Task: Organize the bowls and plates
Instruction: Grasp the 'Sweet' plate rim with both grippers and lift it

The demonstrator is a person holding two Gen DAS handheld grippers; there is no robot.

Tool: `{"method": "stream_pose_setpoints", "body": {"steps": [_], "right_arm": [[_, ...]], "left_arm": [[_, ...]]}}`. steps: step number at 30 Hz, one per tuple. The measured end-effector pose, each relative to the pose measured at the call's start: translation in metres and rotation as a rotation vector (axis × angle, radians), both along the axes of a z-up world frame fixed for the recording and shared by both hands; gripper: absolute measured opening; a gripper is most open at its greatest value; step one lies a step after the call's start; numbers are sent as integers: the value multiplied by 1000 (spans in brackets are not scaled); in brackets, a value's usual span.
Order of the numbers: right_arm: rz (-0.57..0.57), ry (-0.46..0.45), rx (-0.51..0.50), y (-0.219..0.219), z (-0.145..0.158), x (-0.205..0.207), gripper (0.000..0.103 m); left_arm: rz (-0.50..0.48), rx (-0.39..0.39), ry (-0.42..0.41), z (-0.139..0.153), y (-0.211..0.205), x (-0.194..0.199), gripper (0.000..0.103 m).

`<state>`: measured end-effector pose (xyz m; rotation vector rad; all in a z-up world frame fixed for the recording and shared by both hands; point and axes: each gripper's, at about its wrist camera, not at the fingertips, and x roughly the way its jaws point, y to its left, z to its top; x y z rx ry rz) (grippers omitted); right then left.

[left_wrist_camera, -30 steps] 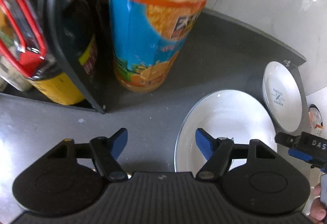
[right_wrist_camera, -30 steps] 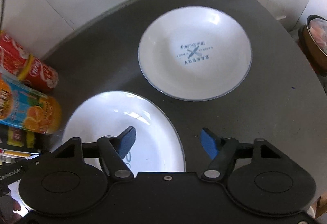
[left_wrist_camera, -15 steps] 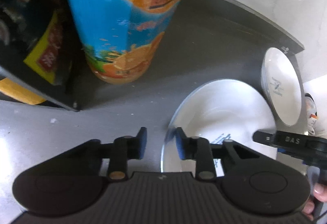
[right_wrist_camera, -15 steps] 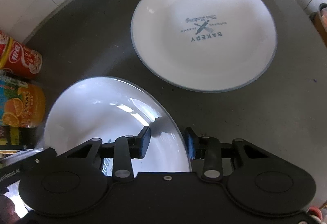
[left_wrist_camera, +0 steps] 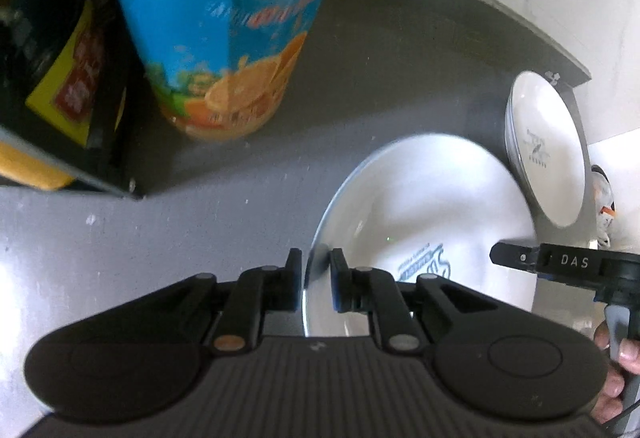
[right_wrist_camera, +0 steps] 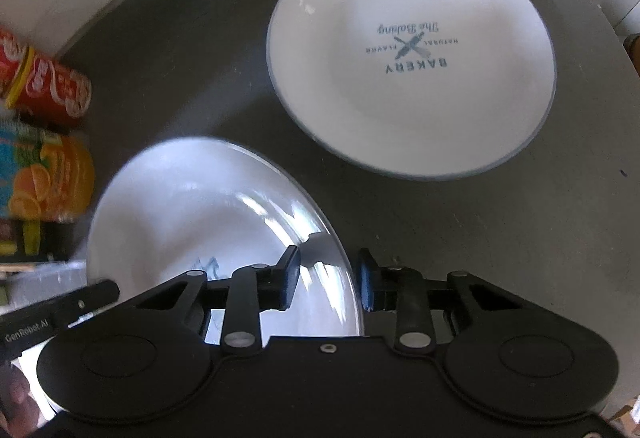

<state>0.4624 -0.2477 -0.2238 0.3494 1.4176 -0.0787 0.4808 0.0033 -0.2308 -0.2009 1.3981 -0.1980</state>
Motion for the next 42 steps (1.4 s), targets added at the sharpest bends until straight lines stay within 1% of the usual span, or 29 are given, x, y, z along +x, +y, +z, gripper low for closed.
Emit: {"method": "stream_pose_setpoints", "body": {"steps": [3, 5, 6, 7, 10, 14, 18, 20, 23, 31, 33, 37, 42], "right_arm": [[5, 34, 12, -3, -1, -7, 31], [4, 41, 27, -3, -1, -8, 29], [3, 29, 35, -3, 0, -10, 27], [10, 18, 28, -2, 1, -12, 27], [54, -36, -6, 4, 4, -17, 26], [46, -93, 5, 2, 13, -23, 20], [73, -168, -14, 6, 27, -29, 17], [79, -192, 5, 3, 30, -28, 17], [67, -232, 27, 2, 33, -32, 16], [91, -293, 44, 12, 50, -46, 15], [97, -307, 51, 11, 61, -53, 14], [132, -337, 43, 26, 71, -59, 14], [153, -384, 57, 35, 84, -75, 13]], "left_arm": [[-11, 10, 1, 0, -2, -5, 13], [3, 0, 36, -5, -3, -6, 13], [10, -11, 54, -8, -3, -7, 13], [14, -9, 49, -9, -4, -9, 13], [-17, 13, 3, -7, -11, -12, 13], [-28, 1, -26, -2, -6, -14, 12], [-15, -23, -56, 11, 2, -15, 11], [-12, -14, -87, 18, 6, -18, 11], [-2, -9, -112, 27, 9, -20, 10], [39, -22, -138, 52, 32, -34, 10], [44, -28, -147, 56, 37, -41, 10], [63, -32, -162, 70, 51, -53, 10], [104, -39, -190, 84, 65, -72, 10]]}}
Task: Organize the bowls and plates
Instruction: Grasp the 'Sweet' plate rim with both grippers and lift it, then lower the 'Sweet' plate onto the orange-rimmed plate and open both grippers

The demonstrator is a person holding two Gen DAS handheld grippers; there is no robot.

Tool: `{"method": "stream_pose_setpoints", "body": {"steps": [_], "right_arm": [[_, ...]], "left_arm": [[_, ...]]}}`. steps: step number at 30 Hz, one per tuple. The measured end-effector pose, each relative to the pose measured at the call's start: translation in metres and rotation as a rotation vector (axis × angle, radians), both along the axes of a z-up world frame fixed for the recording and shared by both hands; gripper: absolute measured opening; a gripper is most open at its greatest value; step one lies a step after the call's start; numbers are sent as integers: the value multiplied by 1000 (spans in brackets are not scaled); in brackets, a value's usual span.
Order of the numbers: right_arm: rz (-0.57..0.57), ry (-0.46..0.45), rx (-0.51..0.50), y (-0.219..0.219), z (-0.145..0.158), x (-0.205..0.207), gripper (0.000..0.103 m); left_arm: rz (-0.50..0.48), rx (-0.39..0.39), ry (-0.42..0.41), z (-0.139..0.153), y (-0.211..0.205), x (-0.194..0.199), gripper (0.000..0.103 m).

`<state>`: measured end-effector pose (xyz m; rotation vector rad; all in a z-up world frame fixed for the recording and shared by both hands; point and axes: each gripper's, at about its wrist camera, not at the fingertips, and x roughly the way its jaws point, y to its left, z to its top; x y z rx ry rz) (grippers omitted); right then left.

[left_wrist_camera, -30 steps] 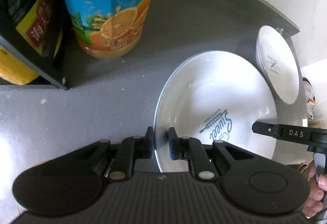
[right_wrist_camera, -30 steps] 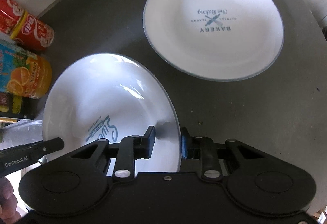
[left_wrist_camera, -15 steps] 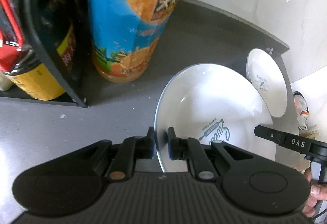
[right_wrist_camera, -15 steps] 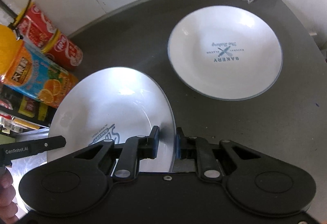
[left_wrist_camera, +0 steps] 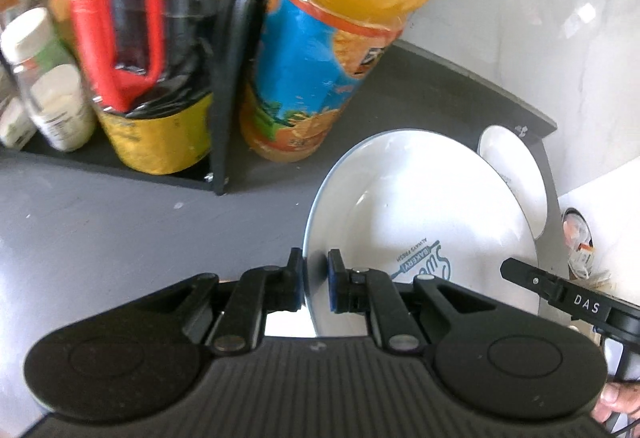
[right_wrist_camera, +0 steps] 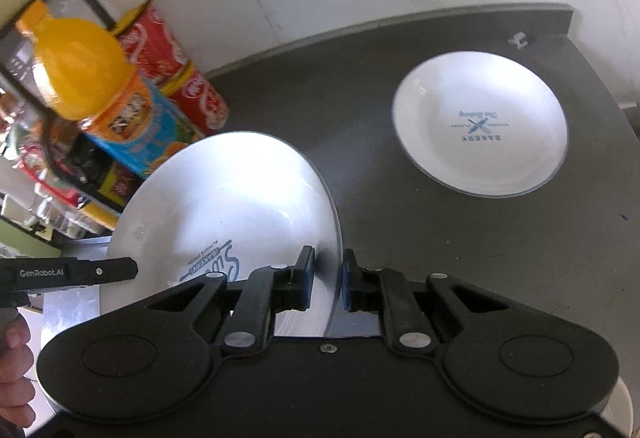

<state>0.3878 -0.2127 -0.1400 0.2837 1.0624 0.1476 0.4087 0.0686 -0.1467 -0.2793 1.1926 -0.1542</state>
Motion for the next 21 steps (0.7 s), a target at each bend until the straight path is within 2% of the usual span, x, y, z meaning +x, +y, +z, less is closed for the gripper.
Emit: {"method": "stream_pose_setpoints", "body": {"steps": [7, 21], "right_arm": [[52, -33, 2, 13, 13, -24, 12], [150, -41, -13, 49, 9, -65, 12]], "left_arm": [[41, -6, -9, 8, 16, -28, 10], [132, 16, -18, 6, 45, -86, 11]]}}
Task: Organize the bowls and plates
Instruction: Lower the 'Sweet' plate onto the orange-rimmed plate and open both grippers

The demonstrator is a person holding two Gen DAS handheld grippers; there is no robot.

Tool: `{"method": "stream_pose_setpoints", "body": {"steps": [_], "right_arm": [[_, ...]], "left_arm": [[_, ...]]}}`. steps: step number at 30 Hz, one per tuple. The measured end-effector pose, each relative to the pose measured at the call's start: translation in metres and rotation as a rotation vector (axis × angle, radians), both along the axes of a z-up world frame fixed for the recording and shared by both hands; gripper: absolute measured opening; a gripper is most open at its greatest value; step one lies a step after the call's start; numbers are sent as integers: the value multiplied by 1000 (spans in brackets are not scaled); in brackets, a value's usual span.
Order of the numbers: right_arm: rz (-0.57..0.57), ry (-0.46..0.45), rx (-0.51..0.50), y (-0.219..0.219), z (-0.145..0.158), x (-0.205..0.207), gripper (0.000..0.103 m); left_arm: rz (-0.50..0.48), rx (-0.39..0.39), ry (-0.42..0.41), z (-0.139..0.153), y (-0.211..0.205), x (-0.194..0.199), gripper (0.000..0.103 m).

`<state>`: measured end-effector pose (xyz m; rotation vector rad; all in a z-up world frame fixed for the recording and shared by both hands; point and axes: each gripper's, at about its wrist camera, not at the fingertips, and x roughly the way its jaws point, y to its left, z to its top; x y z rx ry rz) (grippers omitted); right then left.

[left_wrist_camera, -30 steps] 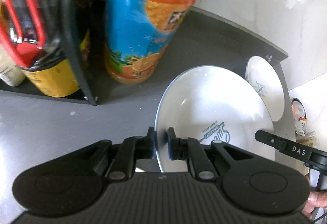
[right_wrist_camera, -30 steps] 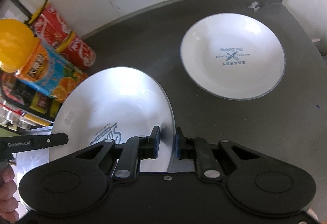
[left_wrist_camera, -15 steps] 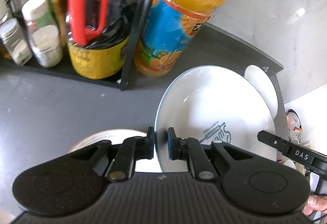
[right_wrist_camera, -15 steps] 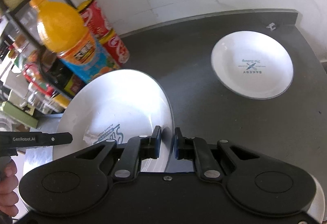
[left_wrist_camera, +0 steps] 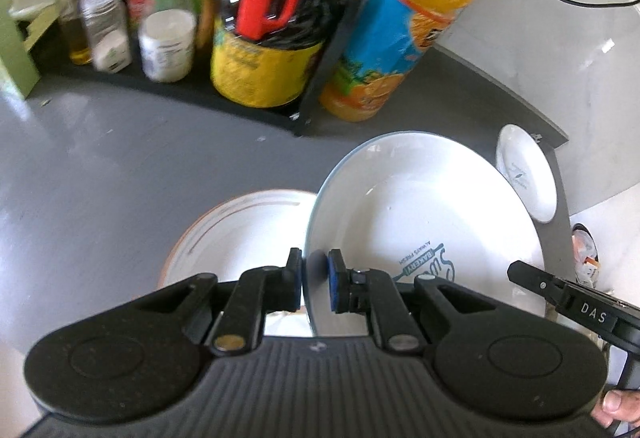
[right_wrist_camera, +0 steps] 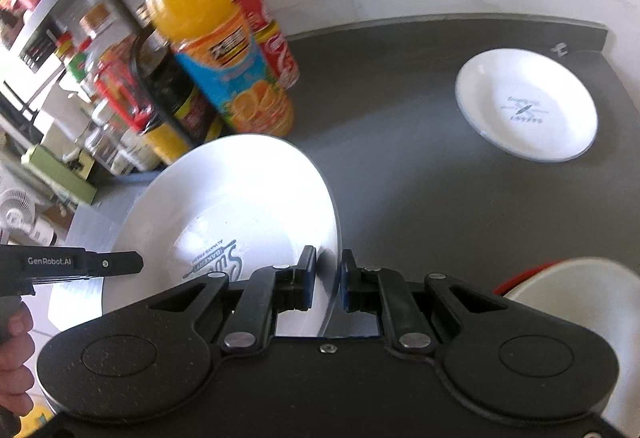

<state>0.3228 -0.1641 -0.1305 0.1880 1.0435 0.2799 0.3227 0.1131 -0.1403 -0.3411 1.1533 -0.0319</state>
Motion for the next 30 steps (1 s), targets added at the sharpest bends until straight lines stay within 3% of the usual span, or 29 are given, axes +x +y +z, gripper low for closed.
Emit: {"method": "stream_pose_setpoints", "body": {"steps": [20, 30], "right_arm": [[323, 21, -174, 98, -20, -20, 14], [378, 31, -250, 115, -28, -19, 15]], "left_arm": [[174, 0, -11, -36, 73, -54, 12], [186, -13, -6, -55, 81, -59, 12]]}}
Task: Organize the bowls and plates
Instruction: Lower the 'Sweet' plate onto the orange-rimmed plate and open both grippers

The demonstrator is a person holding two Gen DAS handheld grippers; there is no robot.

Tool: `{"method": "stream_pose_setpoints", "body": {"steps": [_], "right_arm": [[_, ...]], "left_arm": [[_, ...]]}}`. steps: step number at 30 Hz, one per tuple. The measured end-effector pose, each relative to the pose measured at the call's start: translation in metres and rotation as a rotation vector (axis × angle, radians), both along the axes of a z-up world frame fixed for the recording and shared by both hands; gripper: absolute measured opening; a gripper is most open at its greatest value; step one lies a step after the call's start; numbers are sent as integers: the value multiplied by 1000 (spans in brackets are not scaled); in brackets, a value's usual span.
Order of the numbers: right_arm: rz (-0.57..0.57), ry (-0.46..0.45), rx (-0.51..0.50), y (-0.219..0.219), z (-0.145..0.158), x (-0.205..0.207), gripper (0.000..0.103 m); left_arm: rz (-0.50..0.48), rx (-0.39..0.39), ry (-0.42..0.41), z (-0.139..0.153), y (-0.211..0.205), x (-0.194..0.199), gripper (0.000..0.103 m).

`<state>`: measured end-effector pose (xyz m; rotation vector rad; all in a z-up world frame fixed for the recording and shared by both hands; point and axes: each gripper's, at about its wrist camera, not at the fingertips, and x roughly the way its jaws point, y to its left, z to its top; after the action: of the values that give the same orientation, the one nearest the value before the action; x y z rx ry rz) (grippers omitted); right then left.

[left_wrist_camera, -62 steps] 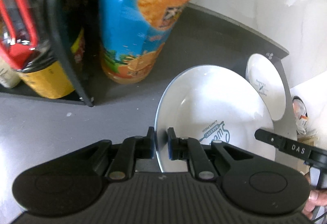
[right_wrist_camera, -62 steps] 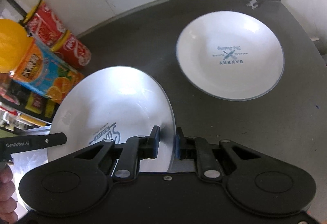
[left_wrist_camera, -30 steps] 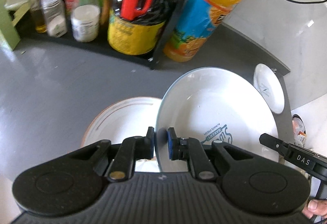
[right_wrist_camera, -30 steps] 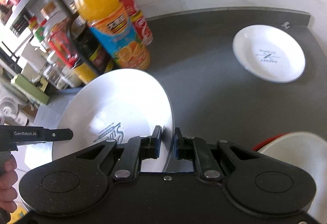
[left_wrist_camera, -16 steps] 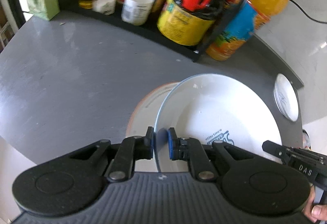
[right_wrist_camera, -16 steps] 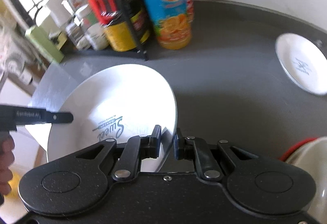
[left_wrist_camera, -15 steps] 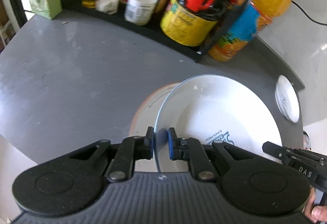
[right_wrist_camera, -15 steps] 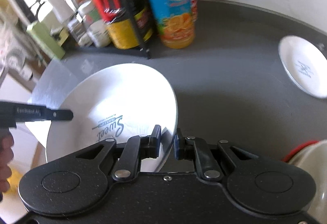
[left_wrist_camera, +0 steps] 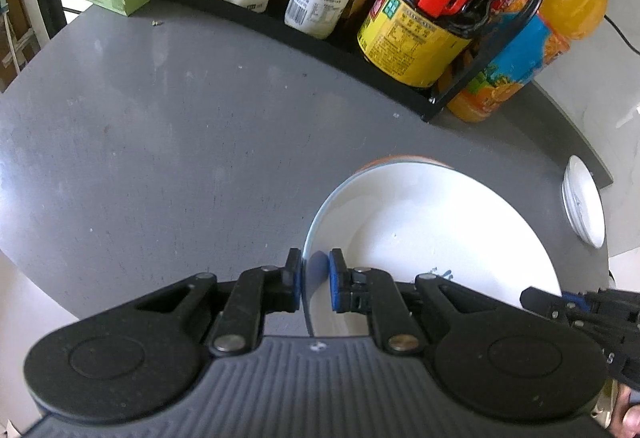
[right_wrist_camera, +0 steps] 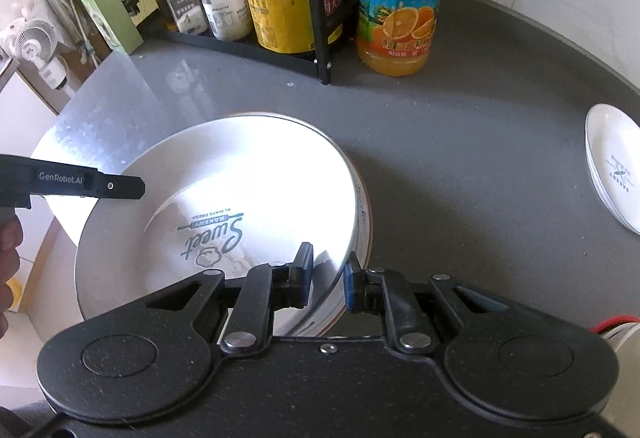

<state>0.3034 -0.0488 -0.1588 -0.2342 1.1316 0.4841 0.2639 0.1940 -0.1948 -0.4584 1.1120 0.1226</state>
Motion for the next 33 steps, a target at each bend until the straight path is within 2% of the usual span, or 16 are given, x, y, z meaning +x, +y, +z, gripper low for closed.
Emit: {"method": "stream_pose_setpoints", "body": {"steps": [4, 12, 18, 28, 33], "right_arm": [[-3, -4, -17, 1, -3, -1, 16], [-33, -18, -40, 0, -9, -3, 15], [-62, -24, -40, -3, -10, -6, 16], [-101, -2, -93, -2, -19, -16, 22], [-102, -1, -117, 2, -19, -14, 22]], "left_arm": [[-5, -14, 15, -6, 1, -1, 12], [-59, 19, 63, -13, -11, 8, 16], [-95, 64, 67, -13, -19, 15, 17], [-103, 41, 71, -17, -19, 23, 25], [-95, 26, 76, -17, -17, 25, 26]]}}
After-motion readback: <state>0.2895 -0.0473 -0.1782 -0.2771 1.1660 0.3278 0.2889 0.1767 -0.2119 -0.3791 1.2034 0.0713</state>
